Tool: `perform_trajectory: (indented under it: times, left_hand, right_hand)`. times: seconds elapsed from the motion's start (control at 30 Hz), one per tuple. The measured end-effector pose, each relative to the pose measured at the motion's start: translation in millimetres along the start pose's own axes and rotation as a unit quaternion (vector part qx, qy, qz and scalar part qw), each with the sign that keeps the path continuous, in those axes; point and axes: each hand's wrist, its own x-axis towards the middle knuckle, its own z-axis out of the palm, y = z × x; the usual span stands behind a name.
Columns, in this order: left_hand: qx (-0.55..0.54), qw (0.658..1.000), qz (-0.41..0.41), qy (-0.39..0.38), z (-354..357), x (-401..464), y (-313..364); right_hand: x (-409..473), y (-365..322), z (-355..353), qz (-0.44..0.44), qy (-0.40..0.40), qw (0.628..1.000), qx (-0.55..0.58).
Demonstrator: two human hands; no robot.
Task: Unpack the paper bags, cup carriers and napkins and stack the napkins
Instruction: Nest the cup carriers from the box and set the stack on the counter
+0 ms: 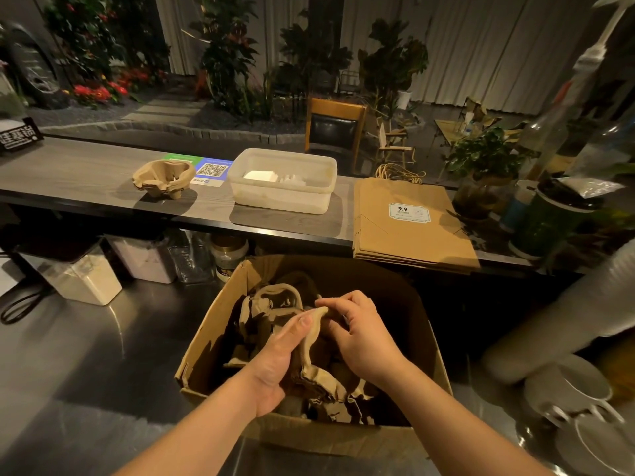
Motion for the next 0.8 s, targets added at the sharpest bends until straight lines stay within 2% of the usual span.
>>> perform_trajectory:
  times: [0.13,0.27,0.4,0.5,0.57,0.8]
  left_hand:
    - [0.025,1.000,0.009,-0.014,-1,1,-3]
    - [0.032,0.999,0.017,-0.008,-6,2,-4]
    - [-0.014,0.999,0.028,0.028,-17,3,-5]
    - [-0.060,0.995,0.025,0.076,-22,4,-7]
    - [-0.085,0.992,0.020,0.092,-25,4,-7]
    - [-0.112,0.987,0.026,0.111,-26,4,-6]
  right_hand:
    - [-1,4,7,-0.010,0.004,1.000,-0.018]
    - [-4,12,6,-0.004,0.020,0.999,0.036]
    - [-3,33,-1,0.083,0.106,0.982,0.130]
    - [-2,52,-5,0.156,0.130,0.973,0.109]
    - [-2,66,-5,0.177,0.106,0.976,0.071]
    - [-13,86,9,0.185,-0.068,0.979,-0.058]
